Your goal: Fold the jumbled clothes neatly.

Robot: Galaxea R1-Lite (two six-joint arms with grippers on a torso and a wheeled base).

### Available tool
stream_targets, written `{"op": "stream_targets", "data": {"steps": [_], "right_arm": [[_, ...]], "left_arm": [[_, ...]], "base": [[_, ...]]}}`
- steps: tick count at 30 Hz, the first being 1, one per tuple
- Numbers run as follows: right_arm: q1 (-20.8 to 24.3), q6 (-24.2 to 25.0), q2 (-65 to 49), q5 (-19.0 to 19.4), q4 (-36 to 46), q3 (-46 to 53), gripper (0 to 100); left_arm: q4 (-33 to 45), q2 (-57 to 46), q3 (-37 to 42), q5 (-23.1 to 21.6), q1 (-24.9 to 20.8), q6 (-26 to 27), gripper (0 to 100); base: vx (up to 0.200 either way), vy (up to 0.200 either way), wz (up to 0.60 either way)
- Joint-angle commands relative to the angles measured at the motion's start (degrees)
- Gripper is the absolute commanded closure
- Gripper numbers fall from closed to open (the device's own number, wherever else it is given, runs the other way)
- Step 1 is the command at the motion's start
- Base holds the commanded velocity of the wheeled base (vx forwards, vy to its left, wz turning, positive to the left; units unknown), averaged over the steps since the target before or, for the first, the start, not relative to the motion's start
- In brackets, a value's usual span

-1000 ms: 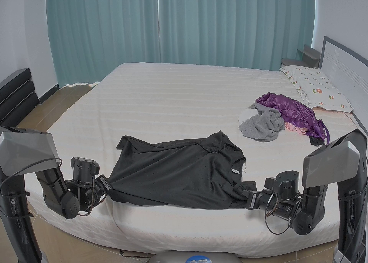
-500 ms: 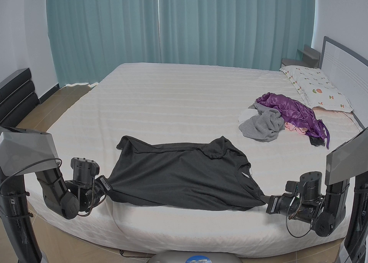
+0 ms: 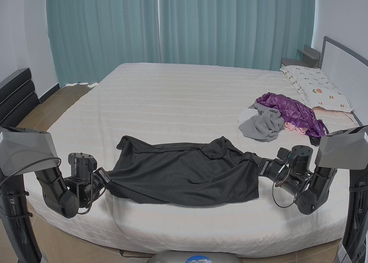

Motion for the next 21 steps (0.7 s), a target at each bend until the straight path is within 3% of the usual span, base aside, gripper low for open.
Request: {"op": "stream_targets", "data": {"steps": [1,13,14,21], "right_arm": [[-0.4,0.1,8.6,-2.6,5.2,-15.7,100],[-1.1,0.0,20.9,-12.0,10.6,-36.5,100],[-1.2,0.0,21.6,-12.3,10.6,-37.1,0],[-2.9,0.6,20.4,-8.3,9.2,-31.9,0]], "left_arm": [[-3.7,2.2,-0.4,0.2,0.2,-0.2,100],[-3.9,3.2,-0.5,0.1,0.1,-1.4,100],[-3.9,3.3,-0.5,0.1,0.1,-1.4,100],[-3.9,3.8,-0.4,0.1,0.0,-1.4,100]], "base": [[0.0,0.0,0.0],[0.0,0.0,0.0],[0.0,0.0,0.0],[0.0,0.0,0.0]]}}
